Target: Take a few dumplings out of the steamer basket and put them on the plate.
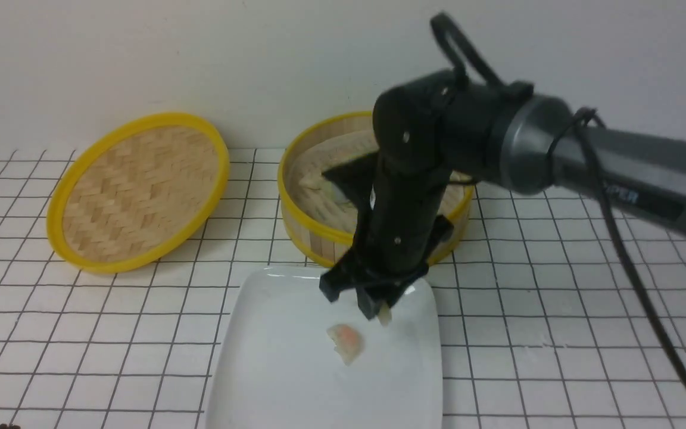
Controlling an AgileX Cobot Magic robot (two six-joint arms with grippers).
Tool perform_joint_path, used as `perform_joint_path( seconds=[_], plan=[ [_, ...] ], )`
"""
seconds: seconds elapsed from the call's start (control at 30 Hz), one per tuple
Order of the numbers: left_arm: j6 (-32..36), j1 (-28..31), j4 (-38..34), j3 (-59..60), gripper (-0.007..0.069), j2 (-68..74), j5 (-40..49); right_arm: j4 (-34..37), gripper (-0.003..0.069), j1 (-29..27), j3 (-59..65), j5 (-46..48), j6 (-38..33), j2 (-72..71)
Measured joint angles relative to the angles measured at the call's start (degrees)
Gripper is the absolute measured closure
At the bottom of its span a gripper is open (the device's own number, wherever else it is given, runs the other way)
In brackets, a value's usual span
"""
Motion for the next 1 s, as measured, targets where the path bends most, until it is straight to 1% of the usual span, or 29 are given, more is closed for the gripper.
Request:
perform_joint_path(
  seconds=[0.07, 0.1, 0.2, 0.23, 0.27, 0.3, 0.4, 0.47, 0.5, 0.57, 0.6, 0.63, 0.67, 0.7, 0.73, 0.77, 0.83, 0.9, 0.93, 1.0],
  plan=[
    [0.0, 0.0, 0.0, 0.0, 0.0631, 0.0, 0.0, 0.0, 0.0429, 0.5, 0.7, -0.2, 0.0, 1.0],
    [0.0, 0.0, 0.0, 0.0, 0.0631, 0.0, 0.0, 0.0, 0.0422, 0.5, 0.7, -0.3, 0.0, 1.0],
    [0.0, 0.0, 0.0, 0.0, 0.0631, 0.0, 0.0, -0.4, 0.0270, 0.7, 0.7, -0.7, 0.1, 1.2],
    [0.0, 0.0, 0.0, 0.0, 0.0631, 0.0, 0.0, -0.5, 0.0253, 0.7, 0.6, -0.7, 0.1, 1.2],
    [0.0, 0.0, 0.0, 0.0, 0.0631, 0.0, 0.0, -0.8, 0.0199, 0.7, 0.0, -0.7, 0.0, 1.2],
    [0.0, 0.0, 0.0, 0.0, 0.0631, 0.0, 0.0, -0.9, 0.0167, 0.7, -0.4, -0.8, 0.0, 0.9],
    [0.0, 0.0, 0.0, 0.0, 0.0631, 0.0, 0.0, -0.7, 0.0156, 0.7, -0.6, -0.9, 0.0, -1.6],
    [0.0, 0.0, 0.0, 0.0, 0.0631, 0.0, 0.0, -0.7, 0.0204, 0.7, -0.7, -0.9, 0.1, -5.4],
    [0.0, 0.0, 0.0, 0.0, 0.0631, 0.0, 0.0, -0.9, 0.0249, 0.7, -0.7, -0.9, 0.5, -8.2],
    [0.0, 0.0, 0.0, 0.0, 0.0631, 0.0, 0.0, -2.2, 0.0395, 0.7, -0.8, -0.9, 2.6, -16.7],
    [0.0, 0.0, 0.0, 0.0, 0.0631, 0.0, 0.0, -2.4, 0.0409, 0.7, -0.8, -0.9, 2.8, -17.5],
    [0.0, 0.0, 0.0, 0.0, 0.0631, 0.0, 0.0, -3.4, 0.0509, 0.7, -0.8, -0.9, 4.0, -23.3],
    [0.0, 0.0, 0.0, 0.0, 0.0631, 0.0, 0.0, -4.7, 0.0572, 0.7, -0.2, -0.9, 5.4, -27.6],
    [0.0, 0.0, 0.0, 0.0, 0.0631, 0.0, 0.0, -5.5, 0.0599, 0.7, 0.3, -0.9, 6.2, -30.3],
    [0.0, 0.0, 0.0, 0.0, 0.0631, 0.0, 0.0, -7.3, 0.0639, 0.7, 2.5, -0.9, 8.1, -37.8],
    [0.0, 0.0, 0.0, 0.0, 0.0631, 0.0, 0.0, -8.1, 0.0649, 0.7, 3.9, -1.2, 8.9, -39.7],
    [0.0, 0.0, 0.0, 0.0, 0.0631, 0.0, 0.0, -10.4, 0.0664, 0.7, 9.7, -4.0, 11.2, -49.3],
    [0.0, 0.0, 0.0, 0.0, 0.0631, 0.0, 0.0, -13.2, 0.0671, 0.7, 20.5, -11.8, 14.0, -61.0],
    [0.0, 0.0, 0.0, 0.0, 0.0631, 0.0, 0.0, -13.5, 0.0671, 0.7, 23.7, -14.3, 14.7, -63.9],
    [0.0, 0.0, 0.0, 0.0, 0.0631, 0.0, 0.0, -14.3, 0.0672, 0.7, 33.5, -22.9, 16.7, -71.7]
  ],
)
